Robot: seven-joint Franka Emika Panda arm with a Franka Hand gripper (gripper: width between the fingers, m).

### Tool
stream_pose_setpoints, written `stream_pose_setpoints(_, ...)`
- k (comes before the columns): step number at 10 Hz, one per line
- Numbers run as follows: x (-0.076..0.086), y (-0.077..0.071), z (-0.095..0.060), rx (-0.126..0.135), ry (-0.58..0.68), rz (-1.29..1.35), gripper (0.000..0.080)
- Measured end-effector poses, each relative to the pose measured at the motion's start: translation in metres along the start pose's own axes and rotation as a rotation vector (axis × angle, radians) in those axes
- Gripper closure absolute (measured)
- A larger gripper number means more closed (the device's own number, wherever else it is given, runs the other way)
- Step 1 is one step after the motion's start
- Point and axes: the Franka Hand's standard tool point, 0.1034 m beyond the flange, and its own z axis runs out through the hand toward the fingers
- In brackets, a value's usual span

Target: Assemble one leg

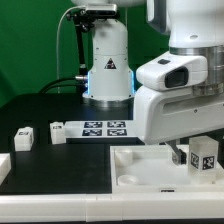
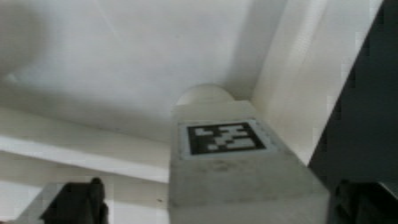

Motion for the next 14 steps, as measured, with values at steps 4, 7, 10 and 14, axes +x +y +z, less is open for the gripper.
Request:
stream_pose_setpoints(4, 0.0, 0.0002, 0.0, 0.0, 0.0, 0.046, 0.0511)
stream_pose_setpoints(7, 0.0, 0.0008, -0.0001, 0.001, 0.001, 0.292, 0.0511)
stream_pose_setpoints(10, 0.0003, 0.0018, 0.0002, -0.004, 0.008, 0.734, 0.051)
stream_pose_setpoints(14, 0.0002, 0.0024, 0.0001, 0.001, 0.009, 1.226, 0.0509)
